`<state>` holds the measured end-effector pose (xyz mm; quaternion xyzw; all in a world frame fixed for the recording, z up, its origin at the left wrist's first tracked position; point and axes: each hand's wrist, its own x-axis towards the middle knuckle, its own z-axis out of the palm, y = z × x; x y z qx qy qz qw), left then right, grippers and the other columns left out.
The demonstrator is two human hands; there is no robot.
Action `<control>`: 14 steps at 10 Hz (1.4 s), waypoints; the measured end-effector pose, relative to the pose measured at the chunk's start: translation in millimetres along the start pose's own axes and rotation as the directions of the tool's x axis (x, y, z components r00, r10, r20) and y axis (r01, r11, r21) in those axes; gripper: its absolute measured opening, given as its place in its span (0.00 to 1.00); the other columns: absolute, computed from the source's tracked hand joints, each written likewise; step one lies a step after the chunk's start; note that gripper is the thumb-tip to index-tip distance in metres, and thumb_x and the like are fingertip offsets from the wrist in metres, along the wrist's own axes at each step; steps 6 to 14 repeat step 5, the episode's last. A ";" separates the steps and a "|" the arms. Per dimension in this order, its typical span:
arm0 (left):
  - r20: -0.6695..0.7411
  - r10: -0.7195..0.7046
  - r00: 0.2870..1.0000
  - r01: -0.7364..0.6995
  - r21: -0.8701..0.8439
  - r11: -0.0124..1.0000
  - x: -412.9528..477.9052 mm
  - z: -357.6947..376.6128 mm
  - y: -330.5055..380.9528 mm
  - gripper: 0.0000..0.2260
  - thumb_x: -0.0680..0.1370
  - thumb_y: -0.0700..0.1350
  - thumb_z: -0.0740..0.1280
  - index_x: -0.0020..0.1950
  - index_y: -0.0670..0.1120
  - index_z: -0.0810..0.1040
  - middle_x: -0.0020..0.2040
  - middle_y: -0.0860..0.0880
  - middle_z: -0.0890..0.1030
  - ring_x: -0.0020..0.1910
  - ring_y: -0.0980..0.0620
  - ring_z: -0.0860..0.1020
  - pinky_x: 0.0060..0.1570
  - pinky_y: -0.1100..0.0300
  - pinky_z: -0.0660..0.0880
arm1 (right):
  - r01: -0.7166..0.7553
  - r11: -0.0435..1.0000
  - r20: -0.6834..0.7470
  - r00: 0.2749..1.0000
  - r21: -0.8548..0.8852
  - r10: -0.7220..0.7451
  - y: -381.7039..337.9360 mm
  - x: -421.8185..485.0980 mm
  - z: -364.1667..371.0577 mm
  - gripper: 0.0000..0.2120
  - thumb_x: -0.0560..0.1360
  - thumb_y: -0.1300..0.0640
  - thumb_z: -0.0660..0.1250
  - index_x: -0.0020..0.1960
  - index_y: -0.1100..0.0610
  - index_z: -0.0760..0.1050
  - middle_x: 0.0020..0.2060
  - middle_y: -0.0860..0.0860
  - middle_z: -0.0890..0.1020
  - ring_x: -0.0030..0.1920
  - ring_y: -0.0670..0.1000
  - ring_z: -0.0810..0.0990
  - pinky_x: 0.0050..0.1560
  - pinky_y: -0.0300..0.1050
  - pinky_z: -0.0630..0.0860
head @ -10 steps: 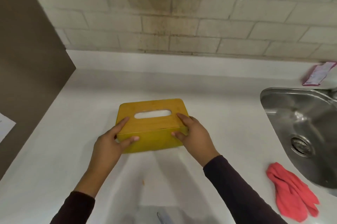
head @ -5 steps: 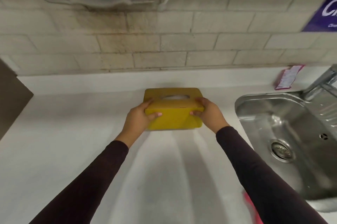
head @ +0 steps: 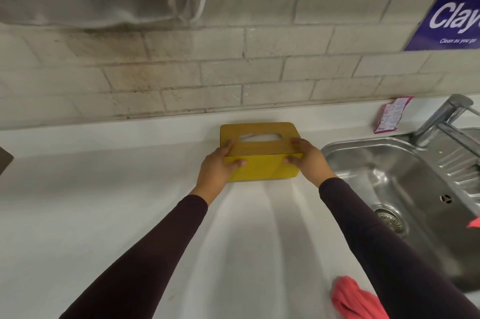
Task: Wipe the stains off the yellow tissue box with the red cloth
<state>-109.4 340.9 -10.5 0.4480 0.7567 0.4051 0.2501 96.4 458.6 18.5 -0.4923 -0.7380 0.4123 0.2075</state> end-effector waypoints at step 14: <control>0.114 0.006 0.993 -0.013 0.064 0.998 -2.9 8.9 -1.0 0.33 0.75 0.44 0.68 0.75 0.58 0.55 0.73 0.43 0.64 0.69 0.43 0.68 0.65 0.55 0.68 | 0.027 0.906 0.031 0.999 -0.423 -0.015 2.7 -1.0 0.3 0.29 0.71 0.65 0.62 0.70 0.54 0.59 0.64 0.59 0.67 0.55 0.61 0.74 0.55 0.52 0.73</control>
